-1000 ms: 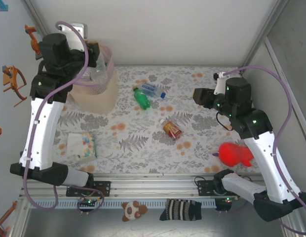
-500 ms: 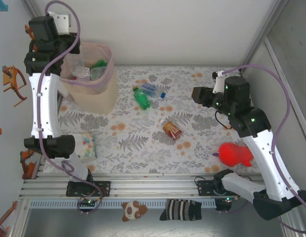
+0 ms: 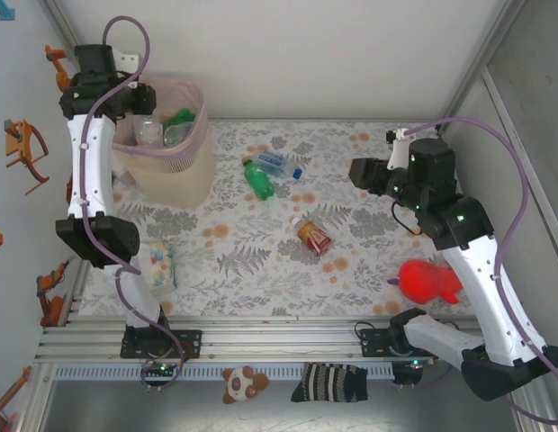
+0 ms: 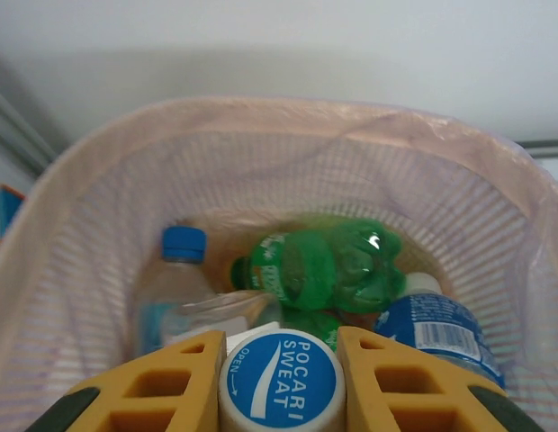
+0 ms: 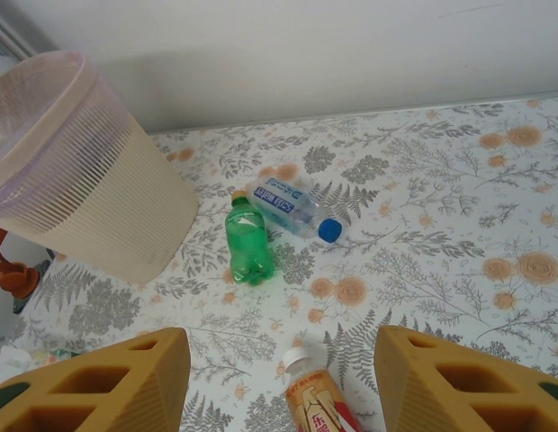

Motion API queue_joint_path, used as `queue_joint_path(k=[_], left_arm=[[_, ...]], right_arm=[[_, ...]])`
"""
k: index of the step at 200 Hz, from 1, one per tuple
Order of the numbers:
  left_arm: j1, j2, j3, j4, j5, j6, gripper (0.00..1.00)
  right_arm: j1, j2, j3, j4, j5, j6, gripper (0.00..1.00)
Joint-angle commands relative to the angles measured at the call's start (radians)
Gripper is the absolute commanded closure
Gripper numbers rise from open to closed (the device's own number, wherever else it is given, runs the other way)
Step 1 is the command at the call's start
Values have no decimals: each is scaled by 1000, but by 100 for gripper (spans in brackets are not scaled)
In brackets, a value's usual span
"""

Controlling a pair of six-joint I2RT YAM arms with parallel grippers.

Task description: Put the plastic bottles in the bin

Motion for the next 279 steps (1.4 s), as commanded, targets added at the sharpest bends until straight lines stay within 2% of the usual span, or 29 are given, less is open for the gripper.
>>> queue_joint_path(k=[1,45,80,120,176,207,279], left_arm=[[4,35,22,-93,53,2,81],[4,110,21,-145,86,-11,77],[4,153,27,-158,154,-22,67],[4,176,65,-170,190,-46,46],[4,123,137,-169,200,-67,30],[4,79,159,-169,210,-78,28],[1,-52,126,-167,285,-110,28]], right_arm=[[7,-7,-2,28,-2,2,44],[8,-10,-2,22,5,-8,44],[7,-11,3,20,5,-11,44],[8,-15,9,18,5,-10,44],[7,-11,16,17,2,-8,44],[8,0,19,19,-19,-8,44],[13,102,43,-4,-132,-14,45]])
